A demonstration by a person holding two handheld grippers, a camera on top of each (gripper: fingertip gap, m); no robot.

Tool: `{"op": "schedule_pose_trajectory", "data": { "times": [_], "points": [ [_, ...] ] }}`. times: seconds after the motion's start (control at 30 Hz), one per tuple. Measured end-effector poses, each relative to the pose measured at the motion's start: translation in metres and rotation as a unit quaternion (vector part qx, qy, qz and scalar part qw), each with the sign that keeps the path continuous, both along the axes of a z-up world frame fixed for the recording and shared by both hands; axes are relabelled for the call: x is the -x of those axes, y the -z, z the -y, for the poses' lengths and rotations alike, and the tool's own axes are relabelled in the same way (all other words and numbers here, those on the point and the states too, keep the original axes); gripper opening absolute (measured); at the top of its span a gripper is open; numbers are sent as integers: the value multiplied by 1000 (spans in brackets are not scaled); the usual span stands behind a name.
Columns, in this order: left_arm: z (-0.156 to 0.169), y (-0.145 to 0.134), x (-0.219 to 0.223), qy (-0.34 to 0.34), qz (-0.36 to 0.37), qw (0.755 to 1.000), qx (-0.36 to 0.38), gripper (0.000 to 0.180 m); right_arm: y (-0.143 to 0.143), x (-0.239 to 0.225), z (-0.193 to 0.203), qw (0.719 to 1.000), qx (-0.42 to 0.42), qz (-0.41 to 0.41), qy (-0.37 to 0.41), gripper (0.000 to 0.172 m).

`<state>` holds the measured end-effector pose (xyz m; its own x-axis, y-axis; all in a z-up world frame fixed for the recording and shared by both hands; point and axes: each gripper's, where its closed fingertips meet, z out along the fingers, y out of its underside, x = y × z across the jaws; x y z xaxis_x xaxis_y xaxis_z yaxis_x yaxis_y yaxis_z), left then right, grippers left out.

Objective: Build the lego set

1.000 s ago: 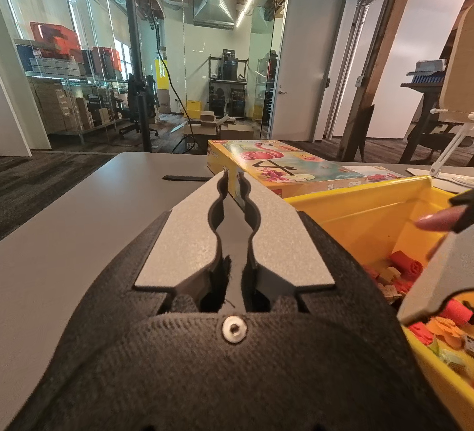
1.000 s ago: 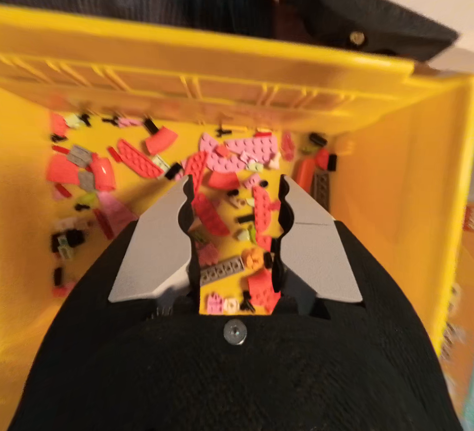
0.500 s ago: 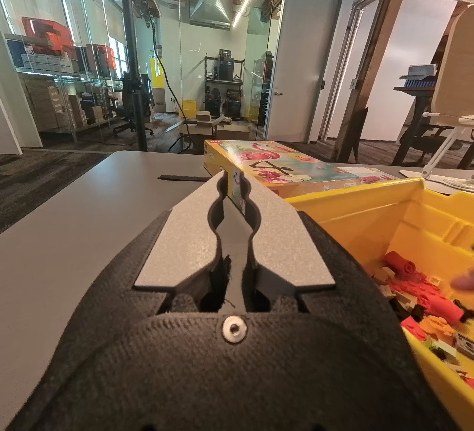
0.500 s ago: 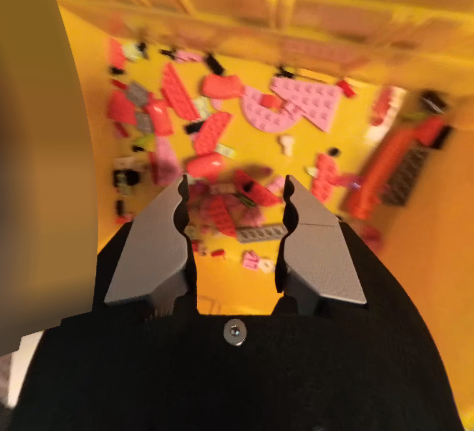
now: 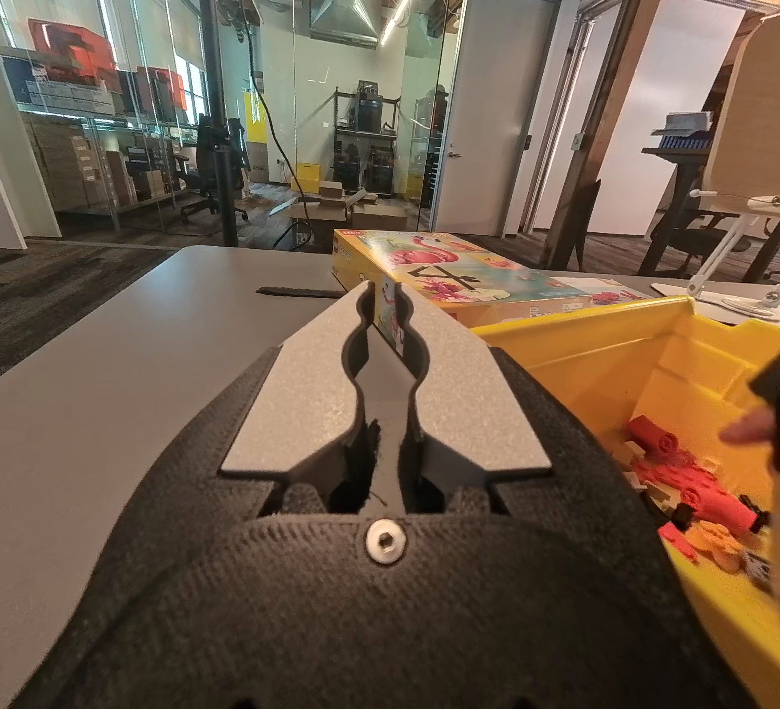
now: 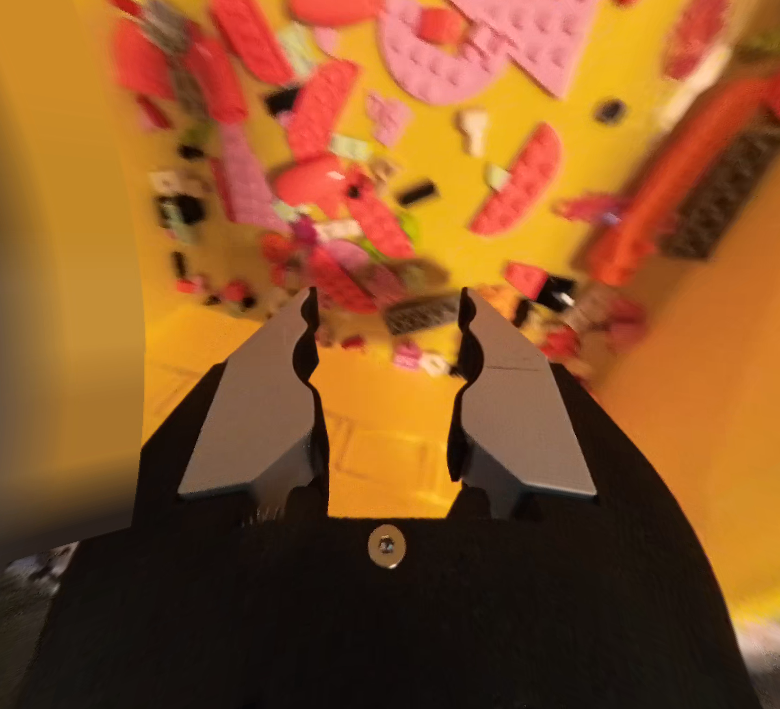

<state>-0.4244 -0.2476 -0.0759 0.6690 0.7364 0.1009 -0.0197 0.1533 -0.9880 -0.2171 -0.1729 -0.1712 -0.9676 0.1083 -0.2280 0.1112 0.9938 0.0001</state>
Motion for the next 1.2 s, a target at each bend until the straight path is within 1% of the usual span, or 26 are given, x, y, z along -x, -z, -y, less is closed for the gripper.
{"op": "schedule_pose_trajectory", "data": {
  "times": [0.1, 0.13, 0.17, 0.2, 0.23, 0.27, 0.3, 0.47, 0.57, 0.6, 0.63, 0.7, 0.73, 0.8, 0.83, 0.9, 0.97, 1.1, 1.2],
  "points": [
    [0, 0, 0, 0, 0, 1000, -1, 7, -4, 33, -26, 995, -53, -81, 9, 61],
    [0, 0, 0, 1, 1, 1000, -2, 7, -4, 44, -33, 991, -72, -111, 4, 54],
    [0, 0, 0, 1, 1, 1000, -2, 7, -4, 56, -40, 984, -96, -150, -7, 43],
    [0, 0, 0, 1, 1, 1000, -2, 7, -6, 69, -47, 973, -122, -192, -24, 25],
    [0, 0, 0, 1, 2, 1000, -3, 7, -9, 83, -51, 960, -142, -239, -39, 2],
    [0, 0, 0, 2, 2, 1000, -3, 7, -10, 94, -52, 949, -153, -272, -48, 0],
    [0, 0, 0, 2, 2, 1000, -3, 7, -9, 97, -53, 946, -161, -278, -46, 0],
    [0, 0, 0, 3, 3, 1000, -4, 8, 8, 100, -67, 946, -212, -246, 4, 0],
    [0, 0, 0, 3, 3, 1000, -4, 8, 20, 82, -74, 956, -234, -169, 43, 0],
    [0, 0, 0, 3, 3, 1000, -4, 8, 21, 81, -72, 958, -231, -163, 42, 0],
    [0, 0, 0, 4, 3, 1000, -5, 8, 21, 81, -63, 965, -205, -159, 39, 0],
    [0, 0, 0, 4, 3, 1000, -5, 8, 17, 75, -25, 985, -93, -129, 65, 0],
    [1, 0, 0, 4, 4, 1000, -6, 8, 10, 81, -18, 984, -72, -140, 81, 0],
    [1, 0, 0, 4, 3, 1000, -7, 8, -2, 100, -29, 973, -104, -197, 68, 0],
    [1, 0, 0, 4, 4, 1000, -8, 8, -3, 104, -38, 968, -130, -207, 61, 0],
    [1, 0, 1, 4, 5, 1000, -9, 8, -1, 108, -52, 960, -174, -214, 51, 0],
    [1, 0, 1, 4, 5, 1000, -10, 8, 4, 110, -61, 955, -197, -220, 40, 0],
    [1, 0, 1, 5, 5, 1000, -10, 8, 5, 113, -62, 949, -213, -229, 48, 0],
    [1, 0, 1, 5, 6, 1000, -10, 8, 8, 108, -57, 950, -212, -222, 54, 0]
  ]
}}
